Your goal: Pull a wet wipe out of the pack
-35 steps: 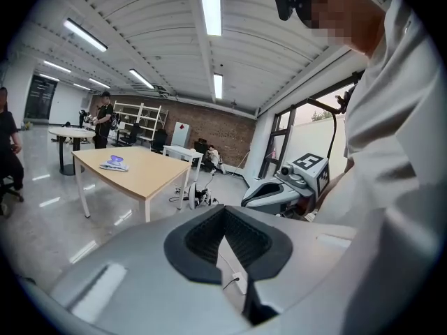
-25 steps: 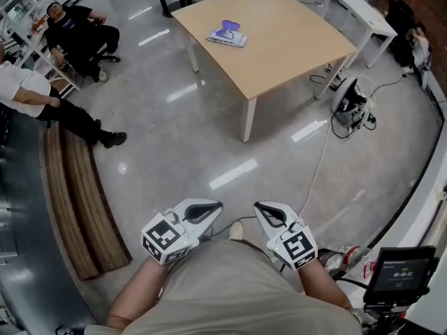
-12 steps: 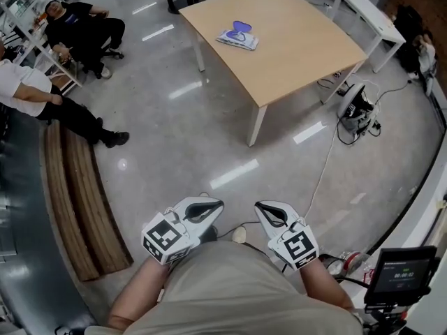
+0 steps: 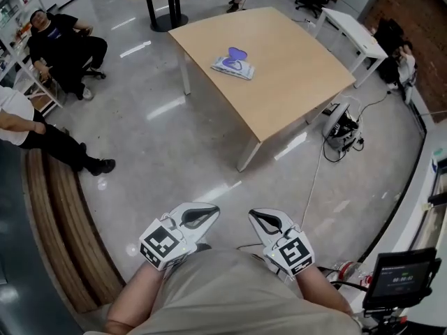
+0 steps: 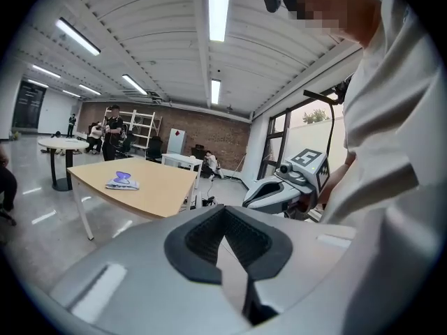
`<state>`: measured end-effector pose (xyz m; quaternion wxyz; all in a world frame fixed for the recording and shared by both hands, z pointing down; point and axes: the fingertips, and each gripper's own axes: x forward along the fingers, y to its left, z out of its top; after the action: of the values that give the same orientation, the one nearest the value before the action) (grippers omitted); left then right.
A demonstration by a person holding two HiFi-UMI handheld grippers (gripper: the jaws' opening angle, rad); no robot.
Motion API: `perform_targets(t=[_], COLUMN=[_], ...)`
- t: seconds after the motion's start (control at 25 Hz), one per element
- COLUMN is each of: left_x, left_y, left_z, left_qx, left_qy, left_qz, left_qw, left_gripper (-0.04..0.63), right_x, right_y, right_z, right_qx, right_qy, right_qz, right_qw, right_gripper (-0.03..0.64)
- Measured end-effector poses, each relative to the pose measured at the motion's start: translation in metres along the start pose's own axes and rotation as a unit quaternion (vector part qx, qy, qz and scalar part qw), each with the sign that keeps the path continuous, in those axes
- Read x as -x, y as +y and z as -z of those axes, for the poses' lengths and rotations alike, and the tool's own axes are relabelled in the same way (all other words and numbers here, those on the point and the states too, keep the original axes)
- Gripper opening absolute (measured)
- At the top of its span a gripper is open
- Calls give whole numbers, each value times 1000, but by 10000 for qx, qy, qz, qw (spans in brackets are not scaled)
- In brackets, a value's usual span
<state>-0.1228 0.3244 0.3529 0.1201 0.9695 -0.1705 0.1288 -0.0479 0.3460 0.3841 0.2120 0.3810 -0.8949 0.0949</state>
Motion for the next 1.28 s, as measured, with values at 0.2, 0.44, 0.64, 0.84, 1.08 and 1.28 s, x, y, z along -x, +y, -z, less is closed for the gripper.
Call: perform_targets(t=[0.2, 0.44, 0.64, 0.84, 1.08, 1.28], left_x=[14, 23, 5, -36, -93, -148], left_y=[68, 121, 153, 192, 244, 295], left_z=[1, 1, -7, -21, -54, -75], left_qx=[-96, -8, -15, -24, -79, -30], left_qy=[-42, 7, -25, 113, 220, 190], left_qz=[64, 63, 69, 87, 42, -118], left_qw=[9999, 10000, 10000, 9999, 9997, 9997], left_gripper=[5, 5, 5, 5, 5, 5], right_x=[-58, -101, -123, -148, -176, -199], right_y=[-12, -21, -48, -100, -183, -254], right_z=[-29, -48, -51, -57, -71, -68], right_qx=[22, 60, -22, -101, -89, 47], right_qy=[32, -1, 70, 46, -103, -89], right_qz=[182, 321, 318, 251, 146, 21], right_qw=[9998, 9995, 9995, 9996, 9998, 9999], right_gripper=[2, 2, 2, 2, 2, 2])
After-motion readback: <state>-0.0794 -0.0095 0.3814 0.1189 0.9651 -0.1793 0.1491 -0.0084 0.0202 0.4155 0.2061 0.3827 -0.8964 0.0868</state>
